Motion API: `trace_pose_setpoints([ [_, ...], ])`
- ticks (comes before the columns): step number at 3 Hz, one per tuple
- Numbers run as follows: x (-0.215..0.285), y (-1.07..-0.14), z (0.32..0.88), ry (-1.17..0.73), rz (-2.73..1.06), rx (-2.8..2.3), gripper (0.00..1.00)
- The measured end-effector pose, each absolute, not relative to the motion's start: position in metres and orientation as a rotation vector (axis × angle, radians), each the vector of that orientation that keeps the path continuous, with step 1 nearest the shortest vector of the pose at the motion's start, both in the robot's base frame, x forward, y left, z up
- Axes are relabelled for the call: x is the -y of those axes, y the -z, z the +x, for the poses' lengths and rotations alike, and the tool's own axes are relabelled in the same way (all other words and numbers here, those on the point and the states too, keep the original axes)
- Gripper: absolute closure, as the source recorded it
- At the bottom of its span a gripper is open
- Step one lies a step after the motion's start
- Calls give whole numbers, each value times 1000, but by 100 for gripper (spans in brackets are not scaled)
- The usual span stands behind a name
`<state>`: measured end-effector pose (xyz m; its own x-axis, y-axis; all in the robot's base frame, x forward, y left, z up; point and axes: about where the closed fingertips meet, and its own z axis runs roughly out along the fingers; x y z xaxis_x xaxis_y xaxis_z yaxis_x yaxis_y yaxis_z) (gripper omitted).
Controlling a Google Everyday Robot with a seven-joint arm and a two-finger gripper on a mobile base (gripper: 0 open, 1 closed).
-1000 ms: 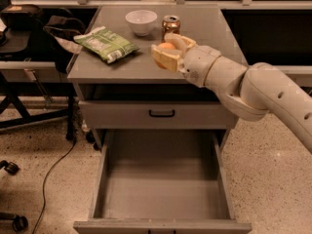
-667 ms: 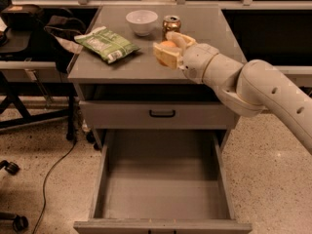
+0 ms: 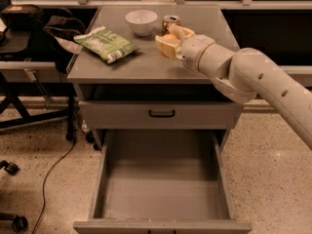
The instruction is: Pick orange from middle drawer and place on counter
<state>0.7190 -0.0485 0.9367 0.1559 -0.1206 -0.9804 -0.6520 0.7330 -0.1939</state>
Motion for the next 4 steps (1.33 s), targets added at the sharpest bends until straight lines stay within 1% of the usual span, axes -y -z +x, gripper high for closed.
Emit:
trace_pose_setpoints([
  [1,52,-932,735,-386,-706,-1411,100],
  [2,56,-922,749,-348,-720,-1452,73],
  [4,56,-922,749,-348,-720,-1452,27],
])
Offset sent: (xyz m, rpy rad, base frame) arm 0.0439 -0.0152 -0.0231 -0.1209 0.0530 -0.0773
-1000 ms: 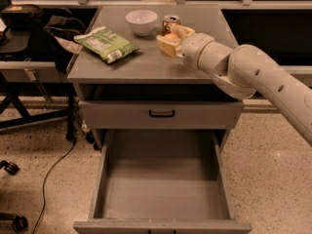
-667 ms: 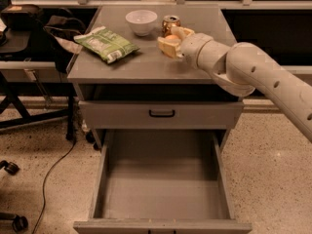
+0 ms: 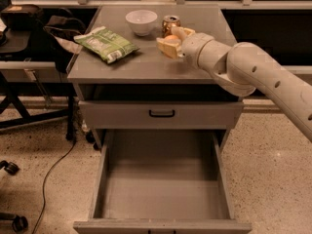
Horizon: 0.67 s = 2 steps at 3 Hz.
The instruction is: Pick orange from middle drawer and place on counter
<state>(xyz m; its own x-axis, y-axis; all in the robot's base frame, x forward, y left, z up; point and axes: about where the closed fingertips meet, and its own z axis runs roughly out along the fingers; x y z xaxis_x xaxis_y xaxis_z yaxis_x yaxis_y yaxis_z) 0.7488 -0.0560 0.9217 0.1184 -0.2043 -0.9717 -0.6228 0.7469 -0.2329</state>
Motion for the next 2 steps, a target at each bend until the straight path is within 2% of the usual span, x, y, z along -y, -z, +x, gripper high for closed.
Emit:
trace_pose_setpoints([
  [1,56,-922,749,-348,-720,-1452,4],
  [2,56,-922,749,-349,-721,-1452,0],
])
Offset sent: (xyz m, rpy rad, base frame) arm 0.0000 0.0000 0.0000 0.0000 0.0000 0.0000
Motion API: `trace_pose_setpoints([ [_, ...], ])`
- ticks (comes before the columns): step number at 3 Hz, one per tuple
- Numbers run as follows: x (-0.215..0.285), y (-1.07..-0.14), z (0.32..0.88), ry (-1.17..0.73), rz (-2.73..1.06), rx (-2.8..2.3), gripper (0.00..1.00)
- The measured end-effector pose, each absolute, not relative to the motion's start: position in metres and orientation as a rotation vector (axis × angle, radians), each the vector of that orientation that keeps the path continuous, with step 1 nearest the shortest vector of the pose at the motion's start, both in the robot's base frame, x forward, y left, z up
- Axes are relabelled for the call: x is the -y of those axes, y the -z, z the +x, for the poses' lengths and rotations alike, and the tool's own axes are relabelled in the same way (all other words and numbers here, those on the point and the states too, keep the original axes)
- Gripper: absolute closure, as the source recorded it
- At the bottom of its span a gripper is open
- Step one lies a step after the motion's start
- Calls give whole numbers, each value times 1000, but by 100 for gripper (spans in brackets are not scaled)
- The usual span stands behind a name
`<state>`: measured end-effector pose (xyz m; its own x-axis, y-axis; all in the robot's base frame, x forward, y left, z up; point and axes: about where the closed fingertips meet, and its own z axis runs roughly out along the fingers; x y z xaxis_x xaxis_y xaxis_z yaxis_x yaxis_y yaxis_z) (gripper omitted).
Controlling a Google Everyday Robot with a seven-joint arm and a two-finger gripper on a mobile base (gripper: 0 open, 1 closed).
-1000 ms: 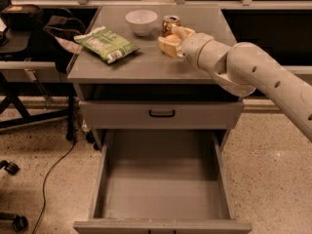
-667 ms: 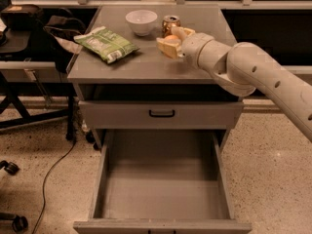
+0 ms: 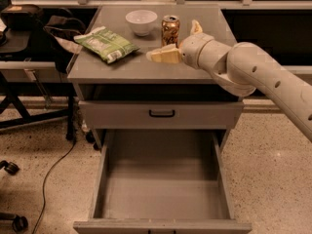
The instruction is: Pick orange from middle drawer and place on counter
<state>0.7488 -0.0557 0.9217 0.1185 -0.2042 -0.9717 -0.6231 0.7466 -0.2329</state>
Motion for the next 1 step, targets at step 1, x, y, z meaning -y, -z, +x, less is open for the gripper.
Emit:
trace_pose_setpoints([
  [1,56,-922,749,-349,-721,-1452,0],
])
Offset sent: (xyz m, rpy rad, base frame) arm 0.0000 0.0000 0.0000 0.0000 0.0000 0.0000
